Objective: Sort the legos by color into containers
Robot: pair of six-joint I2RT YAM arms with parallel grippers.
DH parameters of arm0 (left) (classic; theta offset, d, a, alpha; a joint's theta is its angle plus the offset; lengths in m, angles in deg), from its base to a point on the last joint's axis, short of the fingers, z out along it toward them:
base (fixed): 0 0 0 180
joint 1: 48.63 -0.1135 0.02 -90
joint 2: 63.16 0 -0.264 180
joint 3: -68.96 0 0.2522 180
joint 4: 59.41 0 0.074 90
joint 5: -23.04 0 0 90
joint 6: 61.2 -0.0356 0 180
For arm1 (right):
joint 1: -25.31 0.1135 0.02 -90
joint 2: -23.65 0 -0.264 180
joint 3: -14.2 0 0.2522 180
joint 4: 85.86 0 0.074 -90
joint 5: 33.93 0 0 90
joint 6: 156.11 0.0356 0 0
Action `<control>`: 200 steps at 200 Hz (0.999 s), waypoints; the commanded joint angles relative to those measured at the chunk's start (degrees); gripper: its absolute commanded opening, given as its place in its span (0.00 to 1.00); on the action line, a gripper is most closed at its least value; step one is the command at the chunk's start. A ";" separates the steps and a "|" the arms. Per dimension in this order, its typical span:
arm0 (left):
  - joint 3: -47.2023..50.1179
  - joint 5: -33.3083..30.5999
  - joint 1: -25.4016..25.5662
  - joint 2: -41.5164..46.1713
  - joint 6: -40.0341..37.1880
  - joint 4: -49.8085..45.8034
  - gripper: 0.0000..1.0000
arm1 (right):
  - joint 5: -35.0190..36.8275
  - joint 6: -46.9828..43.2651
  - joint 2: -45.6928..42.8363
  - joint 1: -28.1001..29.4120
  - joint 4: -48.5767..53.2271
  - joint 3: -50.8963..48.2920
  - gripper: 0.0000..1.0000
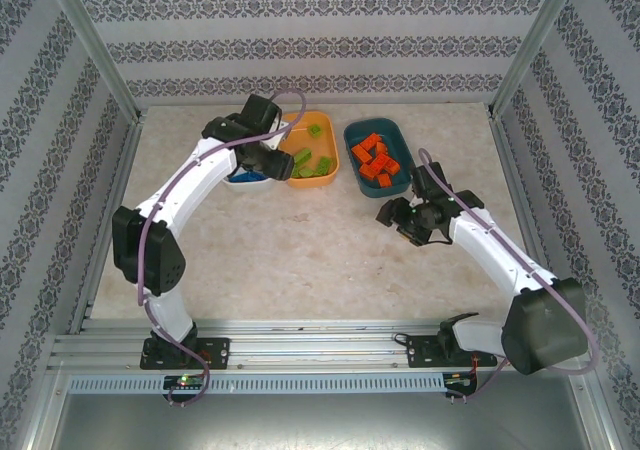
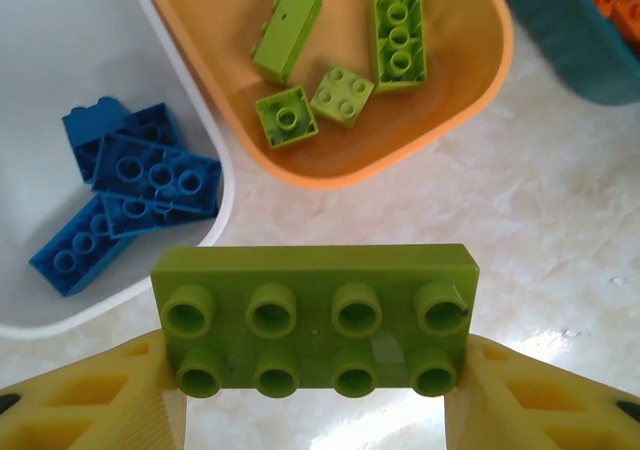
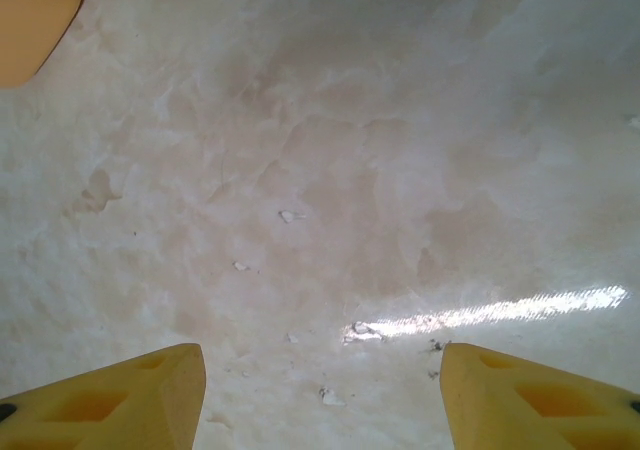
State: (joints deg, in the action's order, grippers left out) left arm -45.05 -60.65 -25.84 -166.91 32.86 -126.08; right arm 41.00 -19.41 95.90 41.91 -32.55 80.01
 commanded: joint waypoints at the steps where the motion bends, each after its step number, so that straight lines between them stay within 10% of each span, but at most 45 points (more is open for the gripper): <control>1: -4.19 3.28 -0.66 -3.01 2.69 -2.35 0.59 | 0.52 1.58 -2.40 2.00 1.92 -2.44 0.64; 200: -31.22 8.67 -0.67 -25.48 9.64 2.19 0.59 | 0.55 12.56 -4.87 17.41 3.92 -13.76 0.66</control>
State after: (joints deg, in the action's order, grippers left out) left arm -73.51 -52.52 -25.88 -190.73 41.32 -125.36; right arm 41.83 -7.30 89.43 58.66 -29.20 65.65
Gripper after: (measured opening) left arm 0.593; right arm 0.654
